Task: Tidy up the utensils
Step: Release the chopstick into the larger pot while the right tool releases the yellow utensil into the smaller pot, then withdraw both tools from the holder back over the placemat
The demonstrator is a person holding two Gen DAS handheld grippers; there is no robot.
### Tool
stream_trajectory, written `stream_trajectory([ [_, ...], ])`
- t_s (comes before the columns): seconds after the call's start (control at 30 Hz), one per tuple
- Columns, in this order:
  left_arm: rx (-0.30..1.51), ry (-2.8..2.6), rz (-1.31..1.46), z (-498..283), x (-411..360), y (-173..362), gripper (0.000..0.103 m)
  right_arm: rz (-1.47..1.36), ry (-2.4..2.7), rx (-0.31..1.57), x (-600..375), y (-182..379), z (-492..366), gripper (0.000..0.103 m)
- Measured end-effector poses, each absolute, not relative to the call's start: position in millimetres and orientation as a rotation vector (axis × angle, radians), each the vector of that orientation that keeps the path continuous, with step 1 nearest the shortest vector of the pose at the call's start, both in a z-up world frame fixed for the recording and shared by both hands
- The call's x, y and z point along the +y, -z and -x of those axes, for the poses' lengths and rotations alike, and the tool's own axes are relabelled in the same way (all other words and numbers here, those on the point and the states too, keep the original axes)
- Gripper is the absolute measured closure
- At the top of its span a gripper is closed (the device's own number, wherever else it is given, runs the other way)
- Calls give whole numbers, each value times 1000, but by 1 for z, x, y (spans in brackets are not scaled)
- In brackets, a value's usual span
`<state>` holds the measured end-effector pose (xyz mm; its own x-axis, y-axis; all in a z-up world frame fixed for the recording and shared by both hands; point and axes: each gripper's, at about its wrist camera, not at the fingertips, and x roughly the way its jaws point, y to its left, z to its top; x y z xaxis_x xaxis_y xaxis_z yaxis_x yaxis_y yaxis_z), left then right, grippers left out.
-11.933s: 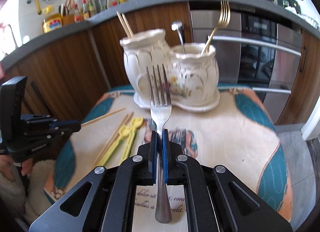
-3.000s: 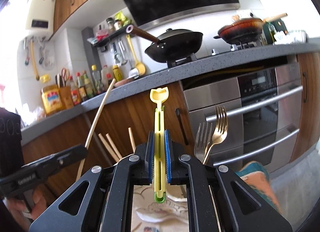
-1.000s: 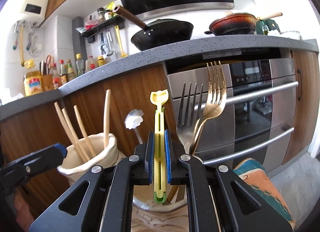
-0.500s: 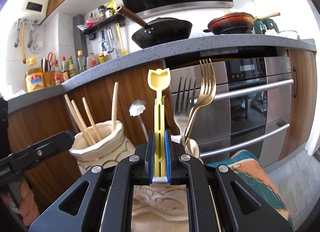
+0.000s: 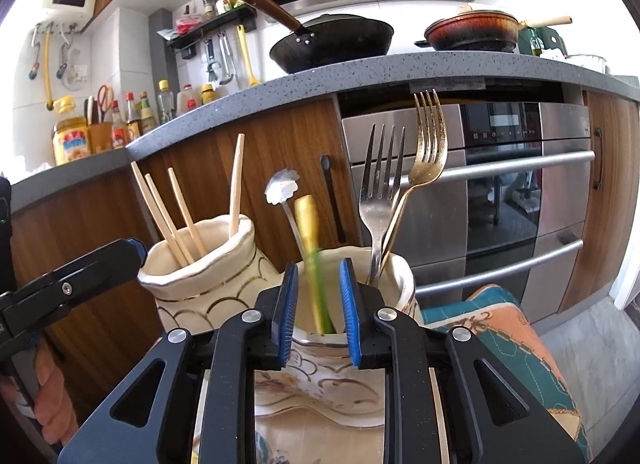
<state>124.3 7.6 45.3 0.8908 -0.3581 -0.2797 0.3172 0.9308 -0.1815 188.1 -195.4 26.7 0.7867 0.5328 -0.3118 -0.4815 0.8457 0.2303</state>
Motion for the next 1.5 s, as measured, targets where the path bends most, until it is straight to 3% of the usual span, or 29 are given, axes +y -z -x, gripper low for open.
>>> stream_trajectory([
  [0.03, 315, 352, 132, -124, 8, -45, 68, -148, -551, 380, -196, -27, -188, 78],
  [0.1, 318, 350, 129, -123, 7, -46, 66, -165, -555, 376, -199, -29, -186, 64],
  [0.17, 315, 339, 129, -120, 7, -48, 58, -183, -555, 366, -203, -32, -182, 57],
  [0.37, 300, 283, 103, -101, 8, -48, 34, -197, -551, 351, -214, -38, -158, 24],
  [0.57, 332, 196, 100, -83, 18, -35, 22, -164, -538, 340, -229, -28, -124, 9],
  [0.73, 426, 134, 121, -71, 31, -24, 16, -183, -546, 380, -237, -21, -111, 7],
  [1.13, 797, 40, -25, -51, 27, 26, 15, -195, -578, 429, -231, -8, -105, 6],
  [1.3, 896, 57, -78, -44, 19, 39, 25, -180, -583, 439, -230, -7, -104, 6],
  [1.5, 962, 81, -140, -39, 5, 44, 48, -169, -582, 438, -230, -7, -102, 6],
])
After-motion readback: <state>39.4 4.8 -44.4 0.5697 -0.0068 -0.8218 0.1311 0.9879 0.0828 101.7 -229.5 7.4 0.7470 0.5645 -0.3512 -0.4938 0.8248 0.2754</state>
